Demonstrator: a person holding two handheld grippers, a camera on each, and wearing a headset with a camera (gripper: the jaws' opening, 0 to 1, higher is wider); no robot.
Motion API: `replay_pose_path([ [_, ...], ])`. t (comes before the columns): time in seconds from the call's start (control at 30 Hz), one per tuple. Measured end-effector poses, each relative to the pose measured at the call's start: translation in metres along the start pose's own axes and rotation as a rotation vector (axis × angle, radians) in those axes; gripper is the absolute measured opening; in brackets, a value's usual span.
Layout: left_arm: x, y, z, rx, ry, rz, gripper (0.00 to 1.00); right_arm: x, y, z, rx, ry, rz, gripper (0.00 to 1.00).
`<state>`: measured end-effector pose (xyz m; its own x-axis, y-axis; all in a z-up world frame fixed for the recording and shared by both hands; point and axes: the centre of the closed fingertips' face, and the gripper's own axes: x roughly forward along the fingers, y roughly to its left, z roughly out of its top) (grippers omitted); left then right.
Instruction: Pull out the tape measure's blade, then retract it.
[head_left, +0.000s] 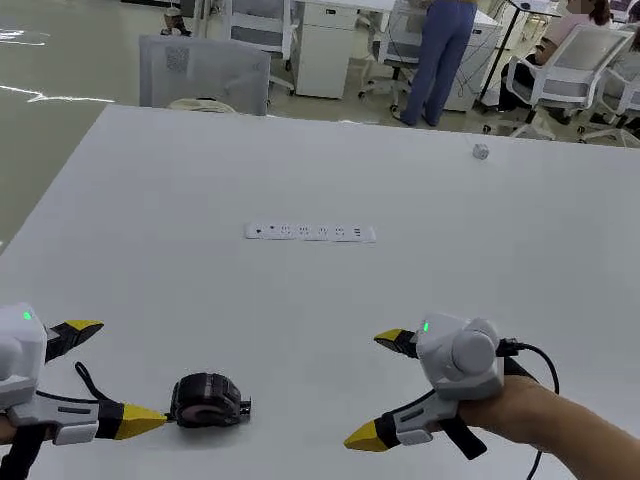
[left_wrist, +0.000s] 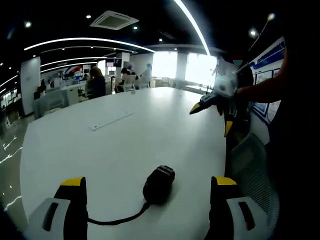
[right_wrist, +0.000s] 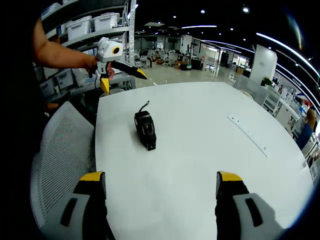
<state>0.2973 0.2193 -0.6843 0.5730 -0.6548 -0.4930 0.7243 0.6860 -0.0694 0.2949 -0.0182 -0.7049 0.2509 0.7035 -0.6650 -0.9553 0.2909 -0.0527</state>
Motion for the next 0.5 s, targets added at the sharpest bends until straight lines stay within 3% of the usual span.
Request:
replay_pose_path([
  [0.3,0.011,0.000,-0.005,0.023,0.049,-0.057,0.97,0.009,0.000,0.004,0.005,-0.011,0.003,0.91],
  [0.5,0.017,-0.003,-0.003,0.088,0.070,-0.089,0.97,0.015,-0.001,0.006,0.006,-0.019,0.002,0.90],
])
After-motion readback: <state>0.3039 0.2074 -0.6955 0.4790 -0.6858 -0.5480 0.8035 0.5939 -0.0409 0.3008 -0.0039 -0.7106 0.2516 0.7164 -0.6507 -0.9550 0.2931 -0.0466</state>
